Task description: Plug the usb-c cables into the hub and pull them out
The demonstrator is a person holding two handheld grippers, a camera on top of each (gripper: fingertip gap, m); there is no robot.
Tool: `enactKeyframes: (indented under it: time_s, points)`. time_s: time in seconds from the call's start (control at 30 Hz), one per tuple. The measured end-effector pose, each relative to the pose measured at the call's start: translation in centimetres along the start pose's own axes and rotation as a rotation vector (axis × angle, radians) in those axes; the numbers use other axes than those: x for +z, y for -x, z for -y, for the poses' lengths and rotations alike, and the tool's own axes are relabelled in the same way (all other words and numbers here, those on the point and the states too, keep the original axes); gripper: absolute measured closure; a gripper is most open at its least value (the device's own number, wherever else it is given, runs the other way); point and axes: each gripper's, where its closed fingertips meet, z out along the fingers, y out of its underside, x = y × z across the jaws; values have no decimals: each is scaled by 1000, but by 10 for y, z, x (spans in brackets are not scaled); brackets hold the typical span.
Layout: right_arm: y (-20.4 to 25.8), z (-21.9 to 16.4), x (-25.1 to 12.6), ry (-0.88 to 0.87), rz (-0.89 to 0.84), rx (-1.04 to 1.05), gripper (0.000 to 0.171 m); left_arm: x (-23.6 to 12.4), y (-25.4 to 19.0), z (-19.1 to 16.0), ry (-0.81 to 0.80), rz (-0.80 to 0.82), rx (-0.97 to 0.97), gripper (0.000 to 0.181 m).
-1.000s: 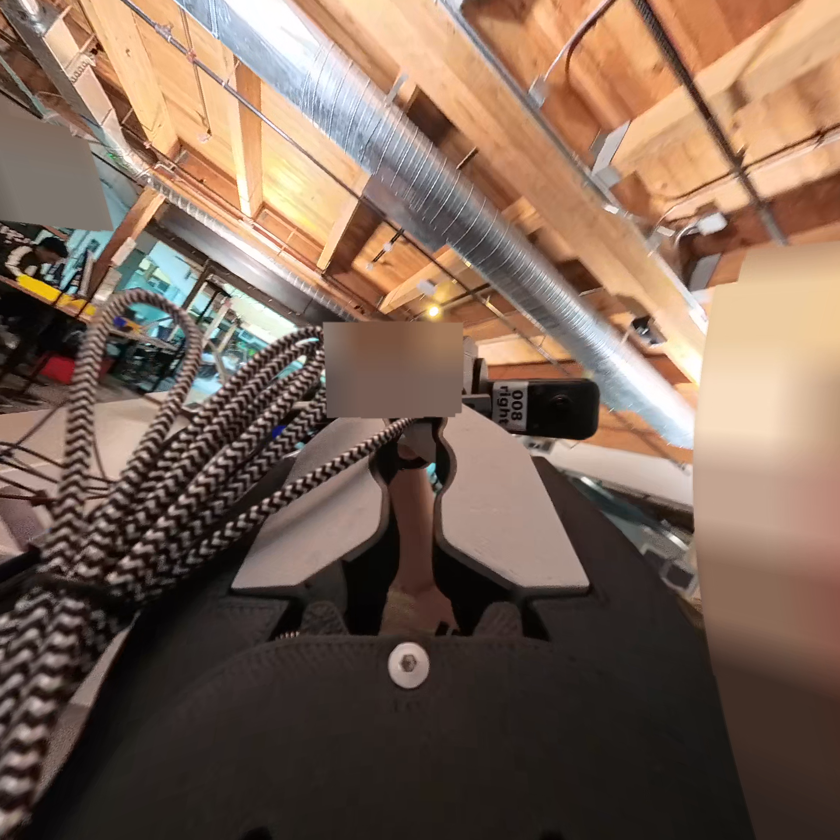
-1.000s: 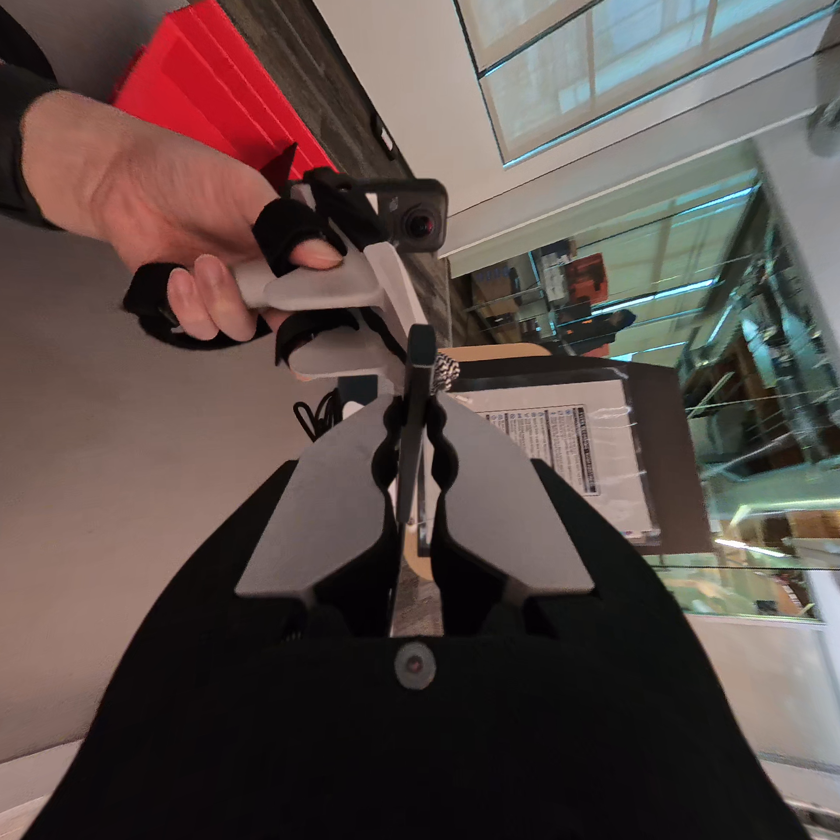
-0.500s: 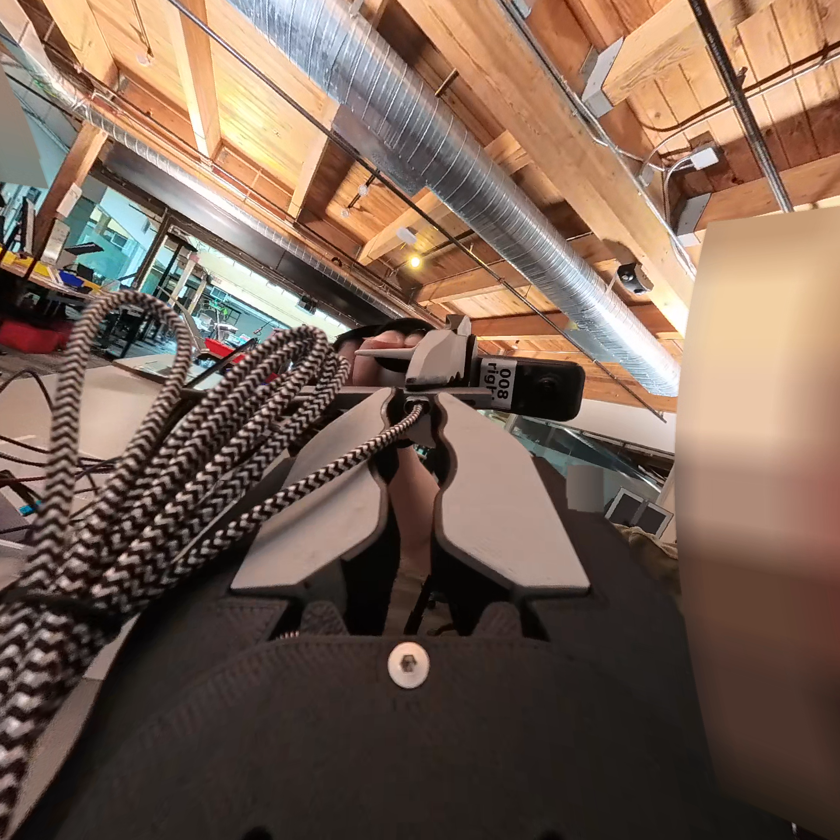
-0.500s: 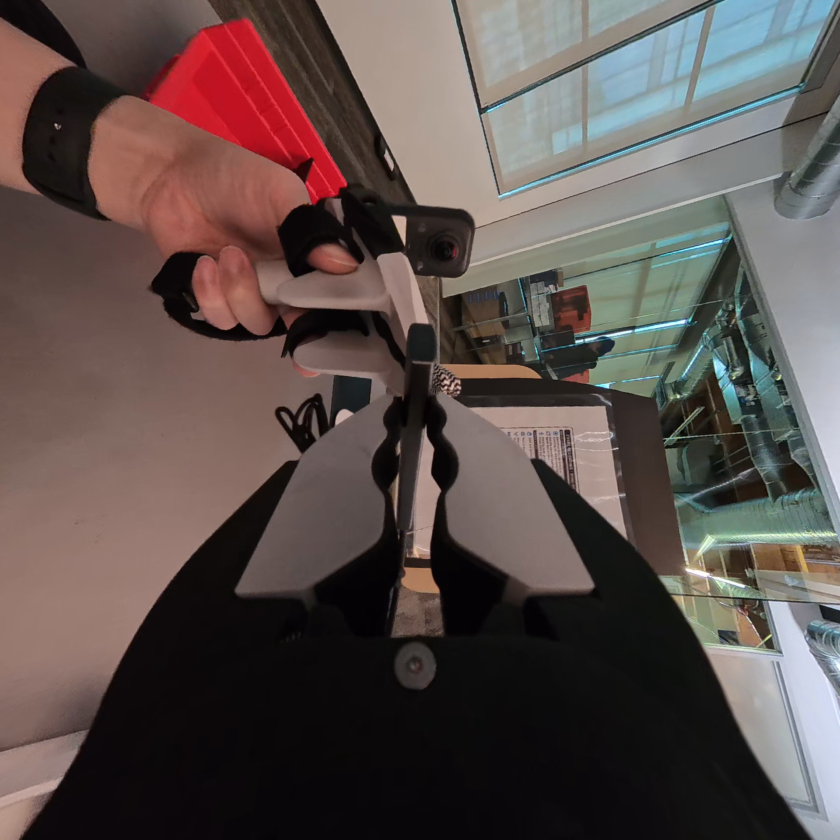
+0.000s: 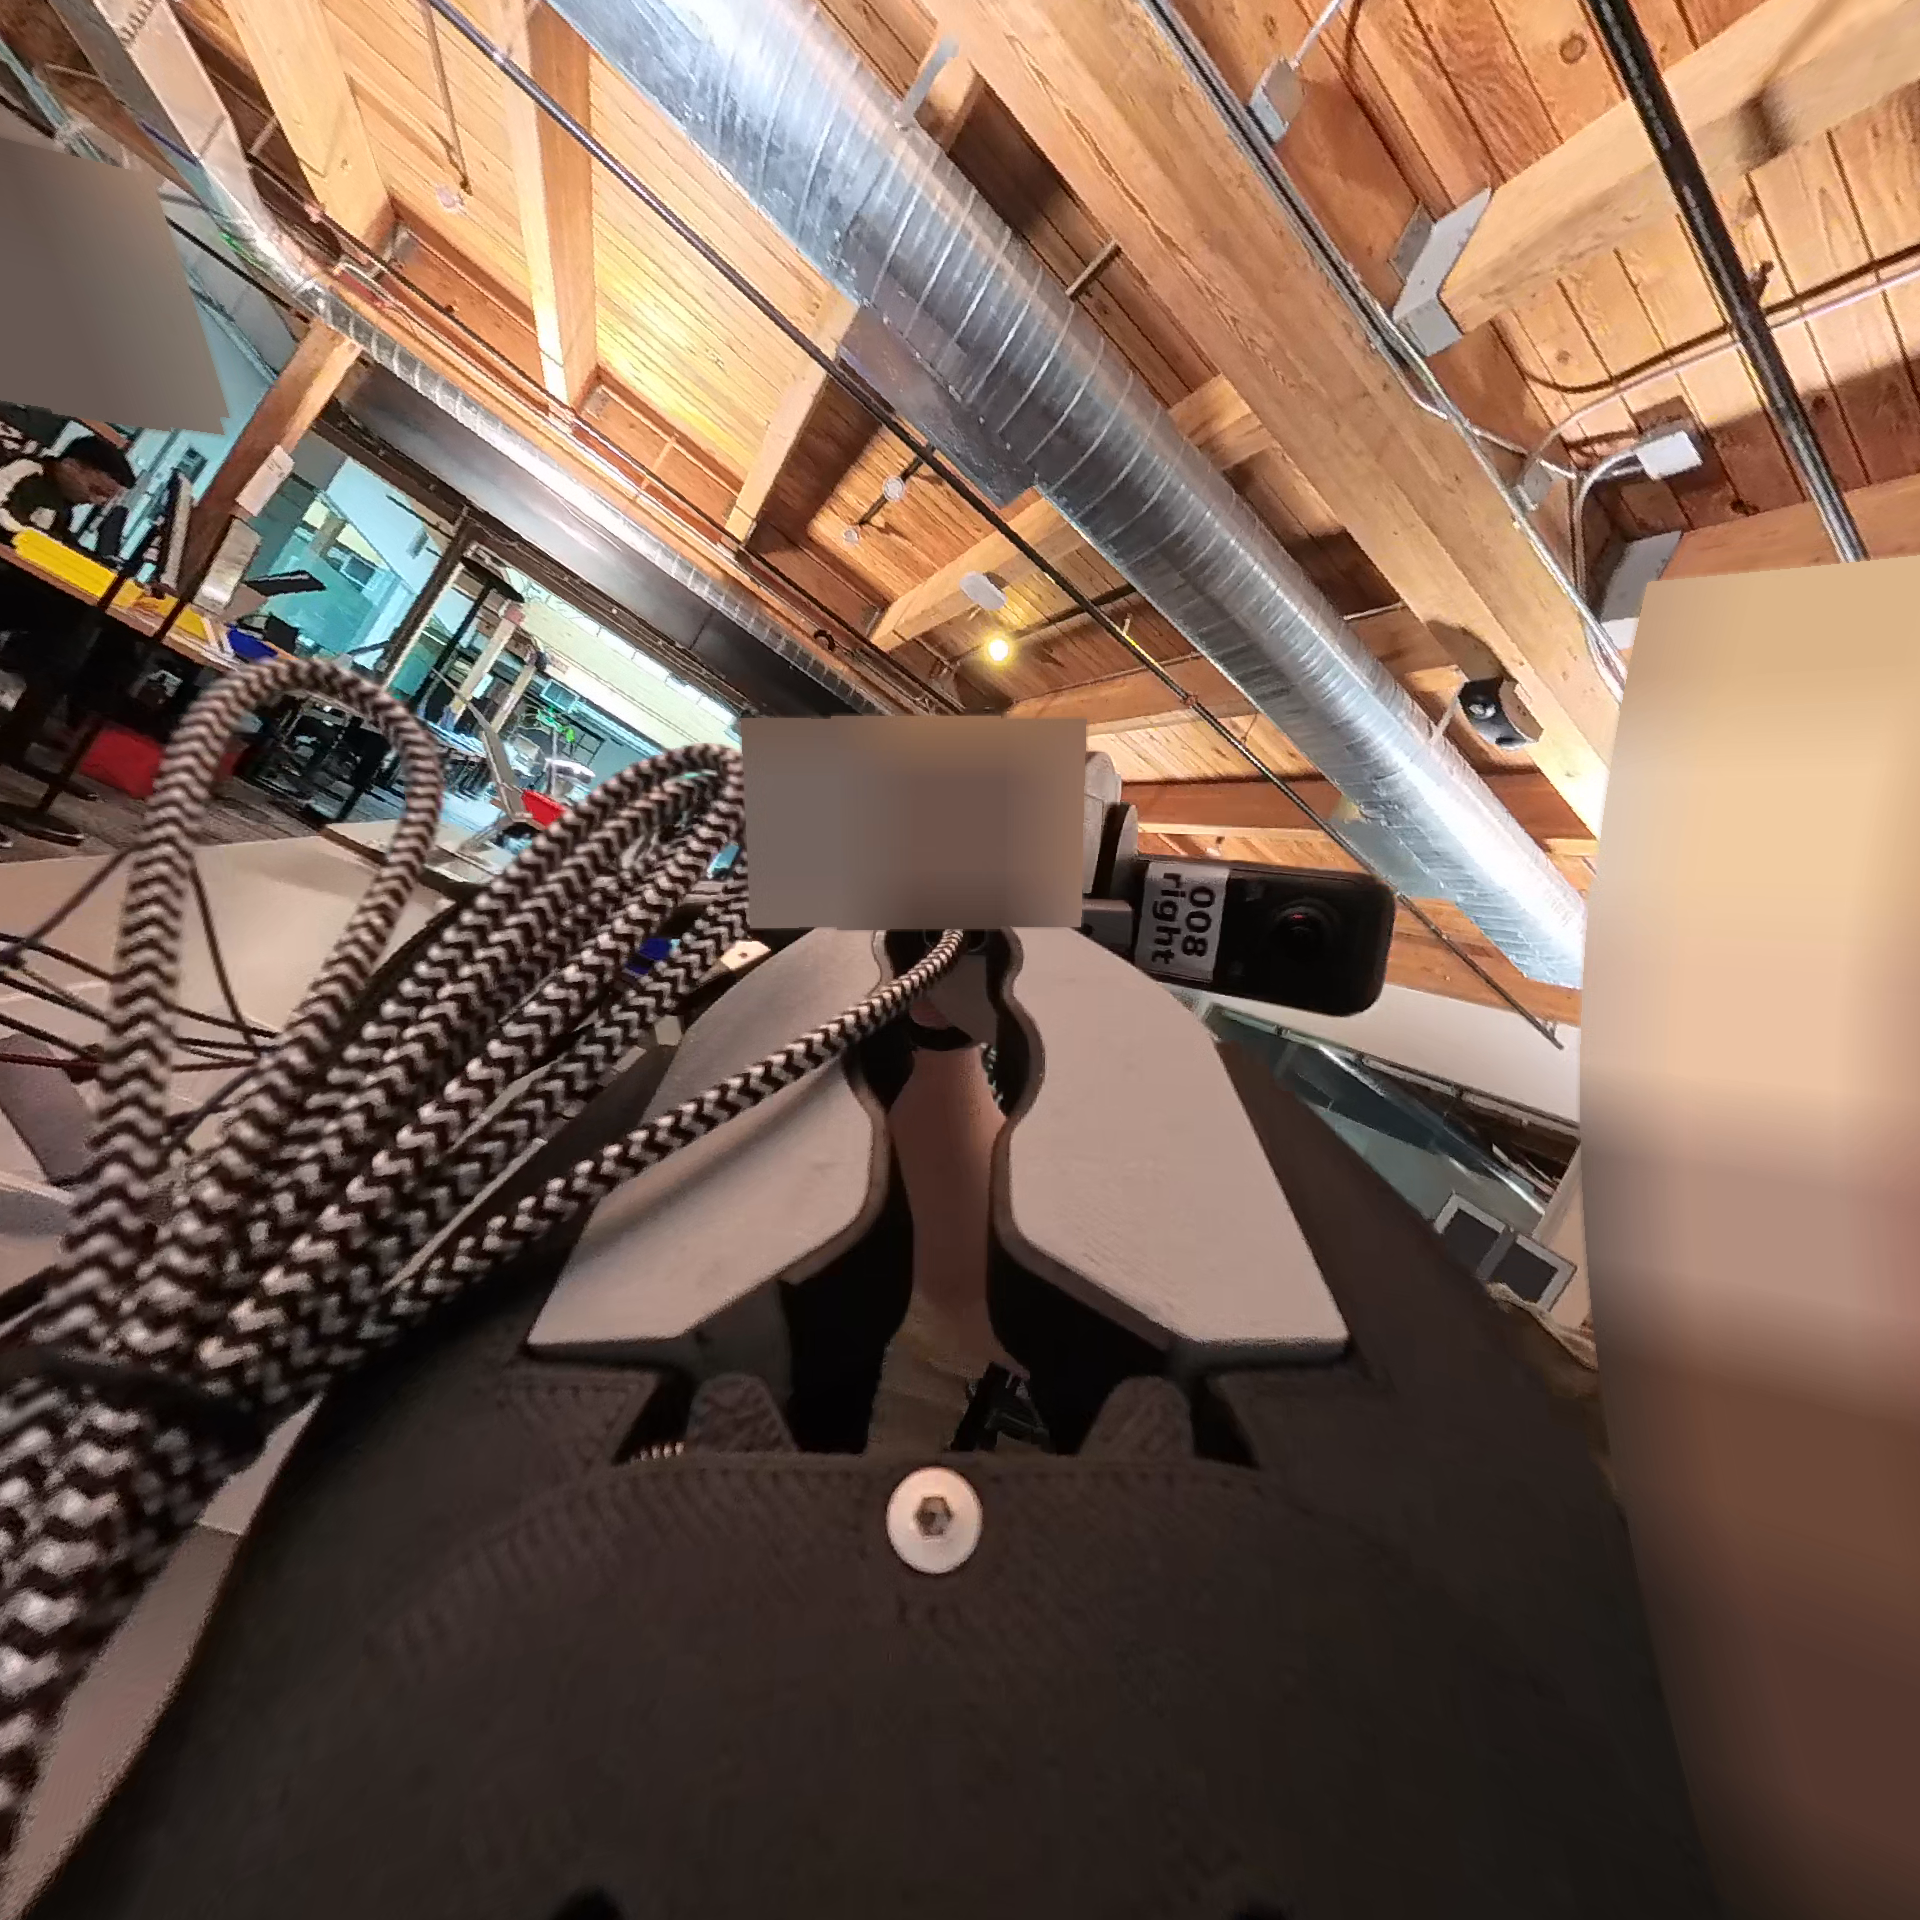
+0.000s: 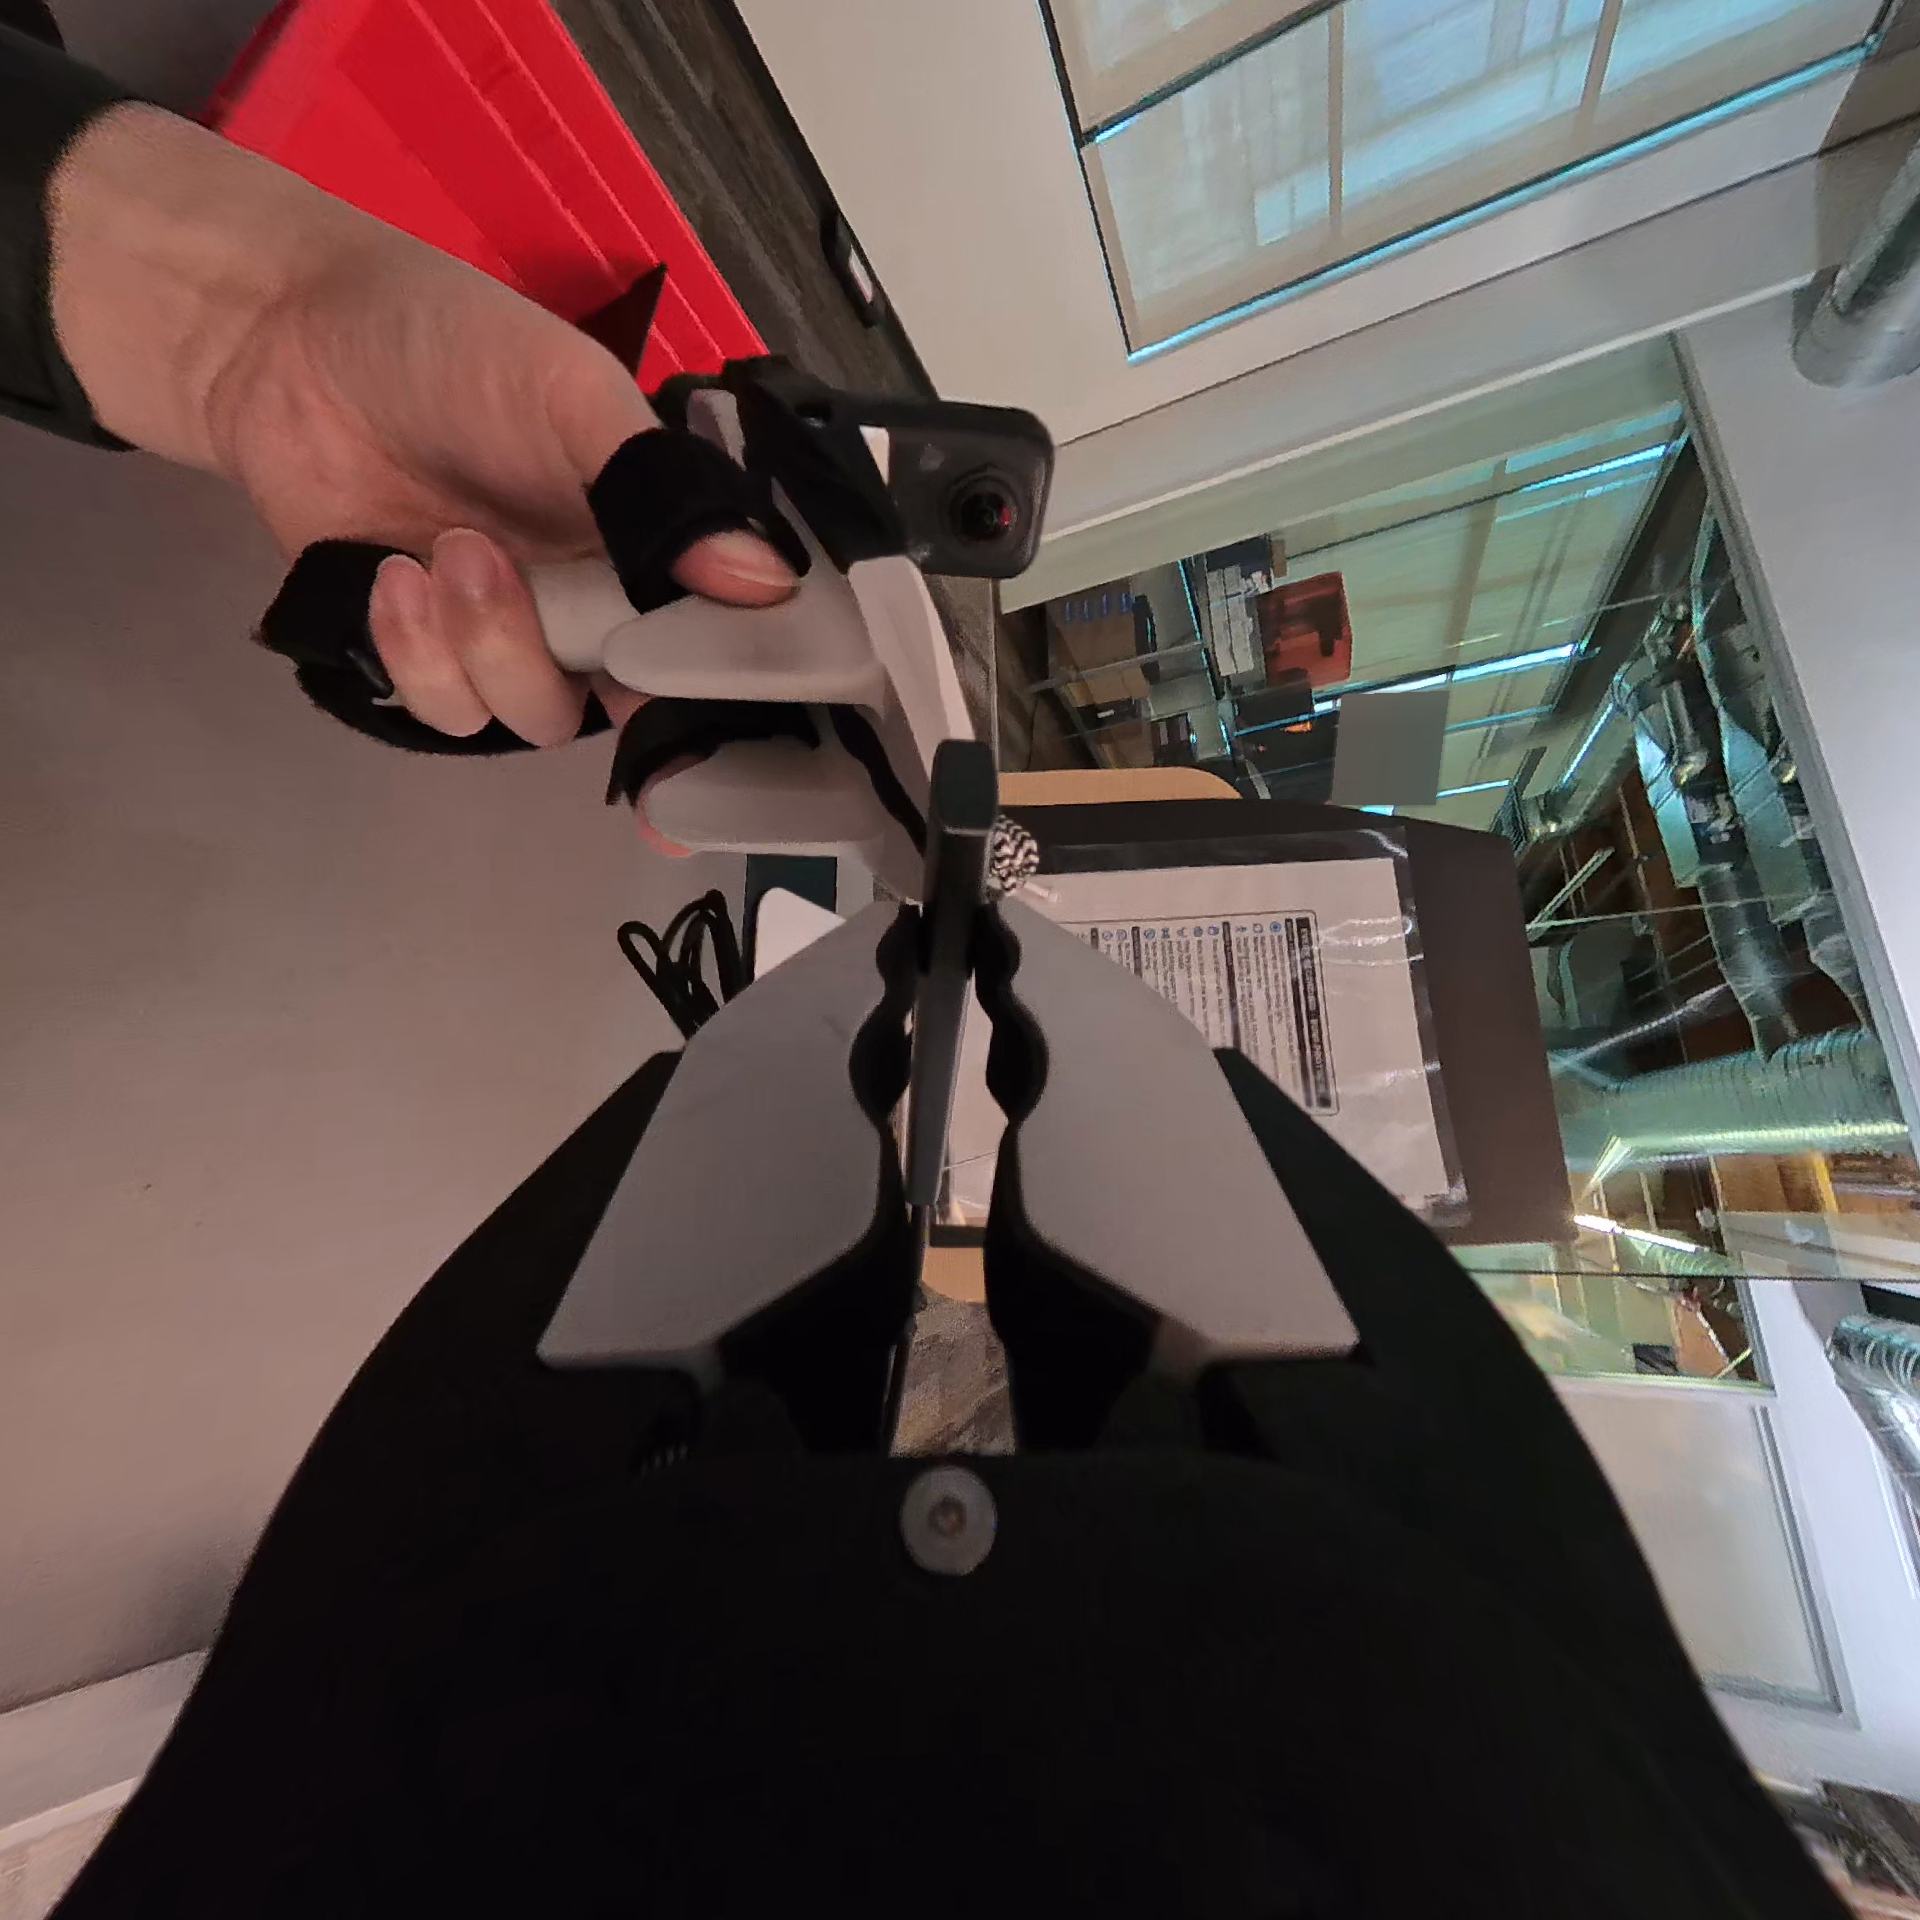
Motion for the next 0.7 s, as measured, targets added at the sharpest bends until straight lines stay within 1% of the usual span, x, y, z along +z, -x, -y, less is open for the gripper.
enactKeyframes:
  time_s: [0.13,0.17,0.27,0.33,0.47,0.53,0.7]
  points:
    - [-9,-10,4,38,-36,46,160,-3,2,0,38,4,-15,152]
    - [-15,-15,3,49,-52,62,160,-4,3,-1,53,12,-29,140]
    - [-32,-37,-7,85,-62,142,160,-13,8,-4,90,56,-11,135]
    - [-45,-55,-18,128,-58,186,160,-20,11,2,68,102,24,137]
    - [-70,-104,-49,248,-43,289,160,-26,-6,13,33,36,34,142]
    - [-77,-130,-68,310,-33,336,160,-27,-9,13,35,32,42,142]
    - [-71,-192,-107,431,56,485,160,-26,-10,13,21,-18,2,145]
